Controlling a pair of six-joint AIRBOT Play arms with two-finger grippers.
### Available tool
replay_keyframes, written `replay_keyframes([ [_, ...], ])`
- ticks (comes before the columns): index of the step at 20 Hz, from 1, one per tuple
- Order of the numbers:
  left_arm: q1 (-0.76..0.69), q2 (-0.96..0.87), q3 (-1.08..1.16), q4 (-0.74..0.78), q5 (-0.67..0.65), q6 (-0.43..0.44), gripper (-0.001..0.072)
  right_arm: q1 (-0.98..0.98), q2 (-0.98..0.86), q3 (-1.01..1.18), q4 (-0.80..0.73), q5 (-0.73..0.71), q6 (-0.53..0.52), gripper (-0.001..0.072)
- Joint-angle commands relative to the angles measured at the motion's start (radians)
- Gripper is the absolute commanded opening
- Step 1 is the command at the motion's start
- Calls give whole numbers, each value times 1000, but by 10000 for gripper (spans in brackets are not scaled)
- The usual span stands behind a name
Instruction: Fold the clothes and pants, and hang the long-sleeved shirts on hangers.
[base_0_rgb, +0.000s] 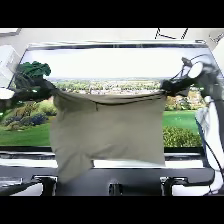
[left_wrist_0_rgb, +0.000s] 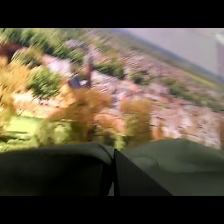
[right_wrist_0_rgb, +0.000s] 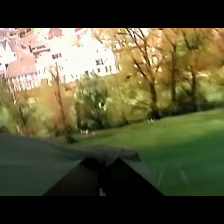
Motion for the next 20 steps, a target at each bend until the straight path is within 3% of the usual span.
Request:
replay_keyframes([
  [1,-34,-224,-2,-72,238,-3,25,9,-127,-21,64,-351,29,39],
  [4,-37,-315,124,-72,327,66,25,9,-145,-21,65,-645,60,38],
  [6,-42,-345,185,-72,386,84,25,-5,-167,-21,69,-734,111,38],
  [9,-69,-369,203,-72,489,84,25,-33,-202,-21,77,-726,164,37],
  [14,-141,-400,204,-72,487,84,24,-39,-194,-19,43,-576,152,38],
  [16,-136,-355,211,-63,369,90,25,-59,-136,-13,29,-455,151,38],
  [18,-105,-274,211,91,153,126,24,-82,-65,-13,-35,-291,91,38],
  [20,-67,-239,211,253,-159,-32,24,-103,-38,-14,-66,-56,19,38],
])
